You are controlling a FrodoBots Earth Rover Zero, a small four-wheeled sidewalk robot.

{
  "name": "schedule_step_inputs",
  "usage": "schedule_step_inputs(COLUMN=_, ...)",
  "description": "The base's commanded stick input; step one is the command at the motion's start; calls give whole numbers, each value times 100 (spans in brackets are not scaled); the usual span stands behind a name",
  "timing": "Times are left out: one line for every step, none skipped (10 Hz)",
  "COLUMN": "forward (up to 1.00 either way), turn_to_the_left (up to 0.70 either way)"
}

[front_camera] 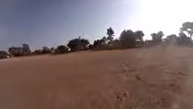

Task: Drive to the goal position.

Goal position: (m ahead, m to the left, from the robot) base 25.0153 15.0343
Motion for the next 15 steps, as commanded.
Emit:
schedule_step_inputs(forward=100, turn_to_the_left=0)
schedule_step_inputs(forward=100, turn_to_the_left=0)
schedule_step_inputs(forward=100, turn_to_the_left=0)
schedule_step_inputs(forward=100, turn_to_the_left=0)
schedule_step_inputs(forward=100, turn_to_the_left=0)
schedule_step_inputs(forward=100, turn_to_the_left=0)
schedule_step_inputs(forward=100, turn_to_the_left=0)
schedule_step_inputs(forward=100, turn_to_the_left=0)
schedule_step_inputs(forward=100, turn_to_the_left=0)
schedule_step_inputs(forward=100, turn_to_the_left=0)
schedule_step_inputs(forward=100, turn_to_the_left=0)
schedule_step_inputs(forward=100, turn_to_the_left=0)
schedule_step_inputs(forward=100, turn_to_the_left=0)
schedule_step_inputs(forward=100, turn_to_the_left=0)
schedule_step_inputs(forward=100, turn_to_the_left=0)
